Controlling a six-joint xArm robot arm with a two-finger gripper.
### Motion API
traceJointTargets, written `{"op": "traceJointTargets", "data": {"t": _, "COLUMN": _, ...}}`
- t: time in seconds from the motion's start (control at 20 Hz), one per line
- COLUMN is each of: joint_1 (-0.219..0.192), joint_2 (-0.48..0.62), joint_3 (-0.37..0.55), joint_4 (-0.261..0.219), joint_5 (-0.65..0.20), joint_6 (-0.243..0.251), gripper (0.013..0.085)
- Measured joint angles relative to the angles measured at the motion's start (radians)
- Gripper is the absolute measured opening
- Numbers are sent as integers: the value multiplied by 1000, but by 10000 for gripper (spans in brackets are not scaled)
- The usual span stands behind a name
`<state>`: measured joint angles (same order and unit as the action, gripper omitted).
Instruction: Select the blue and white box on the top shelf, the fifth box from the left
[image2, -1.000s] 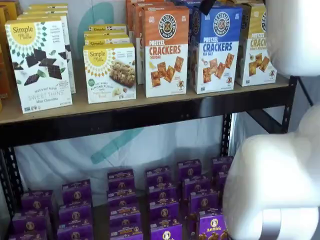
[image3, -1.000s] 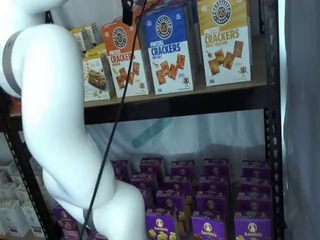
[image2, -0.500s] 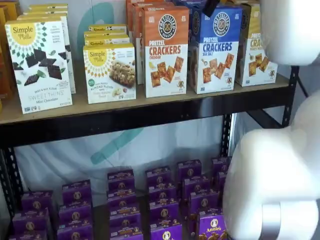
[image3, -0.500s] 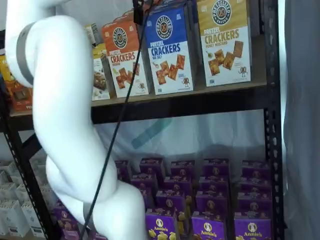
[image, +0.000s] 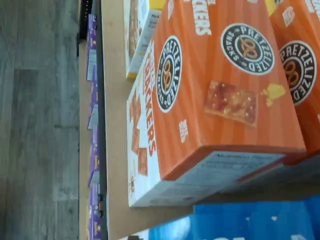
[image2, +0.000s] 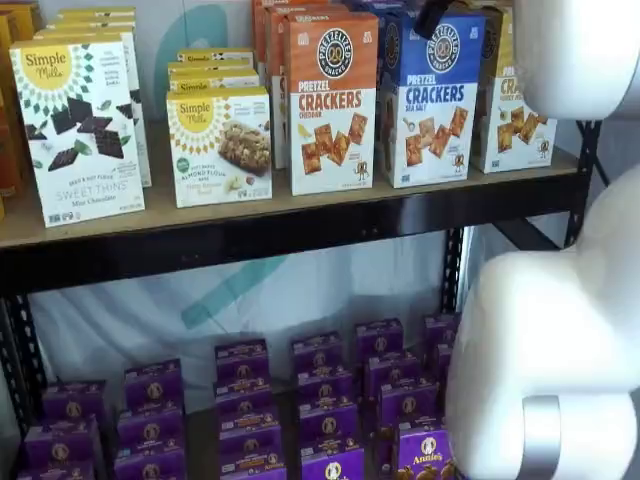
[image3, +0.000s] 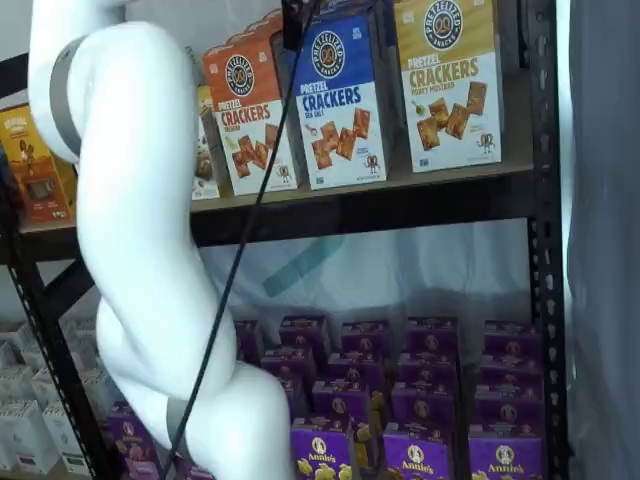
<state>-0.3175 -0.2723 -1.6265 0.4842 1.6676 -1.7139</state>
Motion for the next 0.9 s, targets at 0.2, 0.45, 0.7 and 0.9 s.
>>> {"op": "traceJointTargets", "data": {"t": 0.2, "joint_1": 2, "joint_2": 1, "joint_3": 8, "joint_4": -15, "joint_5": -13, "joint_6": -8, "gripper": 850}}
{"op": "traceJointTargets", "data": {"t": 0.45, "joint_1": 17, "joint_2": 7, "joint_3": 10, "joint_4": -49, "joint_5": -14, "joint_6": -11, "gripper": 850}}
{"op": "traceJointTargets", "data": {"t": 0.7, "joint_1": 19, "joint_2": 8, "joint_3": 11, "joint_4": -37, "joint_5": -10, "joint_6": -4, "gripper": 850}}
{"op": "traceJointTargets", "data": {"t": 0.9, "joint_1": 9, "joint_2": 10, "joint_3": -6, "joint_4": -8, "joint_5": 0, "joint_6": 4, "gripper": 850}}
